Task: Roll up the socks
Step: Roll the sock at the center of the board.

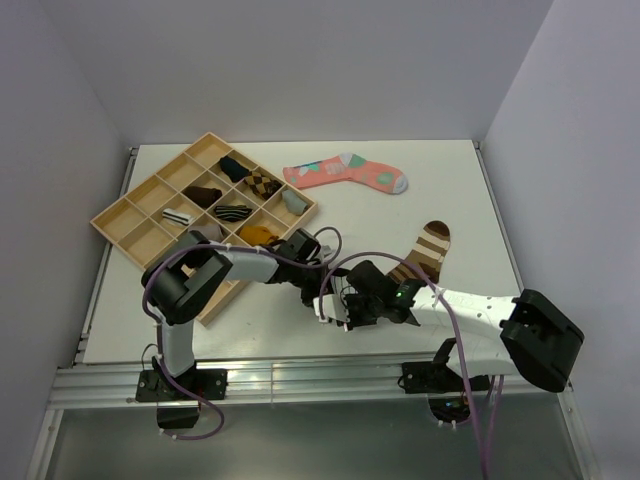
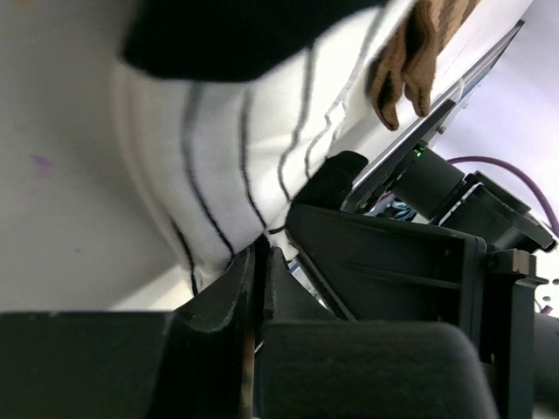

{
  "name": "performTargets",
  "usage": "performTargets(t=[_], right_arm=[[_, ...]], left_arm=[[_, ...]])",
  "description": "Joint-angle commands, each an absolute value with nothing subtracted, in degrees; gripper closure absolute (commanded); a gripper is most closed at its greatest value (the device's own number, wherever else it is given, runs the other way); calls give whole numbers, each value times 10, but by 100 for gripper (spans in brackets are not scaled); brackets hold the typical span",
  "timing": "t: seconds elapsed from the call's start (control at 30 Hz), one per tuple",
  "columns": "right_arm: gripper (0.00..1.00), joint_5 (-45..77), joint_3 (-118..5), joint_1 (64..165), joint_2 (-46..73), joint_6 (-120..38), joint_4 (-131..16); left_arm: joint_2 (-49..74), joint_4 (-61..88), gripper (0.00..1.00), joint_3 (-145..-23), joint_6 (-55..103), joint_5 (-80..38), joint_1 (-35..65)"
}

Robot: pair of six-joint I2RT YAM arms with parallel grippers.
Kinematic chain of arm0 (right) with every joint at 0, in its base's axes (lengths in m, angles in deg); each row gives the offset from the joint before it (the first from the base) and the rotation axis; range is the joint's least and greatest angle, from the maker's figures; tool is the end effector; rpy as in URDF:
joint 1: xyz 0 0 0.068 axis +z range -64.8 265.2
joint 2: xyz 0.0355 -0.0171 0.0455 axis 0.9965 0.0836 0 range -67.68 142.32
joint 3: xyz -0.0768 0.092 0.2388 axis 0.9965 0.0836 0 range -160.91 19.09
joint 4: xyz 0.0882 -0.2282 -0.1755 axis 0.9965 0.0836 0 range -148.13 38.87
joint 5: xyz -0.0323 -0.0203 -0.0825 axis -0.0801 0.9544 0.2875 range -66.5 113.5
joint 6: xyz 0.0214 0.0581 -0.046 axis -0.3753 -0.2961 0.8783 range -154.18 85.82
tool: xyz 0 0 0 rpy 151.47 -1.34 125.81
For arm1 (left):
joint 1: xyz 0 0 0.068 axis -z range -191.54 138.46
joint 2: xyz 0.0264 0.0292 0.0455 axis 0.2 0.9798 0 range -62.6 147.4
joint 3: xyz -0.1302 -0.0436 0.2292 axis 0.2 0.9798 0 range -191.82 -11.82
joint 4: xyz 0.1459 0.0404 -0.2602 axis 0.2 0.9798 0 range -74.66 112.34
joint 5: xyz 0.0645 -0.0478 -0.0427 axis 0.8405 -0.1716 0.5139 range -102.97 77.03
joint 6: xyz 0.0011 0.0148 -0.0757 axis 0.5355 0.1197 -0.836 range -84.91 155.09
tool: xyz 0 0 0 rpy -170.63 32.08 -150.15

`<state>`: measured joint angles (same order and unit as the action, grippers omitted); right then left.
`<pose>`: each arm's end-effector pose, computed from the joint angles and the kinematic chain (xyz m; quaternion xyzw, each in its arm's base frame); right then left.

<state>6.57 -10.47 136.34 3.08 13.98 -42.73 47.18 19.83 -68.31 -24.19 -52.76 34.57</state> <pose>0.1517 0.2188 0.0992 -0.7493 0.5812 0.1483 0.2805 0.2424 -0.3126 0.0571 0.0098 -0.9082 0.4057 0.1019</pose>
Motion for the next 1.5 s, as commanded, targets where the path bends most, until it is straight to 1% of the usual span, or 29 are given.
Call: performTargets(t=[0.0,0.03,0.1,0.17,0.27,0.33,0.37,0.43,0.53,0.57,0.6,0.67,0.7,0.77,0.8,0.83,0.93,0.97,1.03,1.1,1.2,1.23,1.37,1.47], right_arm=[[83,65,-107,1370,32,128,-438],[85,63,-110,1368,32,128,-425],[88,50,-114,1367,33,123,-408],[89,34,-120,1363,37,121,-395],[90,-15,-143,1343,61,124,-352],[91,-44,-157,1318,87,133,-321],[91,-57,-175,1310,97,139,-308],[91,-87,-198,1284,134,143,-260],[91,-128,-257,1256,192,165,-176],[91,-137,-288,1237,209,170,-159],[92,-139,-303,1231,227,172,-142],[92,-140,-342,1212,276,166,-111],[92,-143,-355,1206,294,167,-86],[92,-155,-394,1194,349,171,-56],[92,-160,-407,1190,366,168,-38],[92,-167,-432,1185,399,168,-25],[92,-175,-467,1170,458,171,15],[92,-175,-486,1168,469,173,24],[92,-175,-509,1157,500,169,40],[92,-181,-531,1148,525,170,63],[92,-183,-542,1141,545,170,74],[92,-182,-547,1137,549,171,76],[92,-179,-548,1133,556,171,79],[92,-176,-549,1132,559,168,77]], left_arm=[[453,125,92,-659,-269,-547,339],[446,115,88,-653,-277,-534,337],[419,80,83,-630,-284,-520,330],[401,70,76,-622,-283,-479,328],[361,27,71,-592,-285,-421,328],[331,-4,69,-560,-293,-392,328],[322,-28,69,-548,-297,-359,328],[287,-57,70,-510,-306,-321,328],[238,-122,73,-444,-326,-255,329],[224,-129,73,-430,-326,-232,333],[193,-133,73,-403,-324,-172,337],[159,-141,73,-375,-324,-112,355],[127,-143,72,-349,-339,-58,364],[91,-183,71,-306,-340,-37,383],[82,-194,71,-302,-319,-22,388],[73,-180,70,-307,-299,32,413],[64,-158,69,-340,-201,94,465],[66,-166,69,-347,-176,100,492],[77,-186,69,-355,-100,89,512],[98,-173,68,-381,-32,73,529],[132,-162,66,-407,29,31,538],[139,-160,64,-412,40,17,540],[187,-151,64,-442,76,-50,540],[213,-159,64,-451,85,-78,540]])
